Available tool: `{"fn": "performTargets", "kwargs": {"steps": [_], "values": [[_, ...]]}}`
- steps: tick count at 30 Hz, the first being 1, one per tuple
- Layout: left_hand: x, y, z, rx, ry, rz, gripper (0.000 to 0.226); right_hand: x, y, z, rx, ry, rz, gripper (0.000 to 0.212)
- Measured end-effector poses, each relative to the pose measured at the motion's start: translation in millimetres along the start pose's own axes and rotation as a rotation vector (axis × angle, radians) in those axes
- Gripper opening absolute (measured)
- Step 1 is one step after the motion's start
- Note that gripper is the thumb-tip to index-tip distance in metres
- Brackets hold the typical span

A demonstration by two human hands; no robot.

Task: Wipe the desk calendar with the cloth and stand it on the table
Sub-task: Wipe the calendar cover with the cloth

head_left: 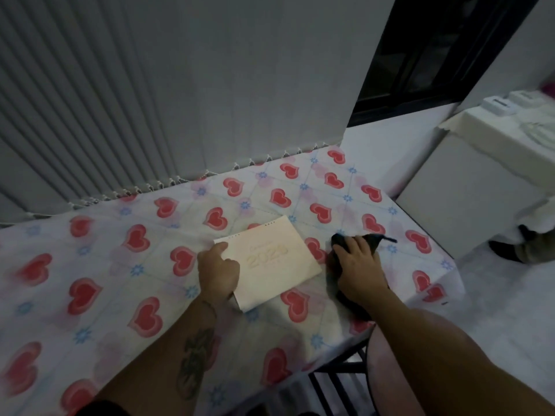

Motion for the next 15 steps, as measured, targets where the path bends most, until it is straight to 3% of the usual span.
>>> {"fn": "performTargets", "kwargs": {"steps": [3, 7, 11, 15], "values": [[2, 6, -5, 0.017, -0.129, -0.058, 0.045, 36, 5, -8, 0.04, -0.101, 0.21, 0.075], [5, 20, -17, 0.107, -0.217, -0.174, 0.033, 41, 4, -7, 0.016, -0.204, 0.213, 0.083], [11, 35, -36, 0.142, -0.317, -0.258, 0.029, 24, 7, -18, 0.018, -0.502, 0.099, 0.075], [31, 46, -65, 0.276, -0.123, -0.168, 0.028, 6, 16, -59, 0.162, -0.723, -0.106, 0.059]]}}
Point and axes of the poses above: each hand's wrist, its own y-axis away from the middle knuckle, its own x-axis out of the palm, z = x × y, the point moved 7 cm from there along -y, towards the middle knuckle, and after that the axes turned 8 degrees about -y, right-handed, at the moved point
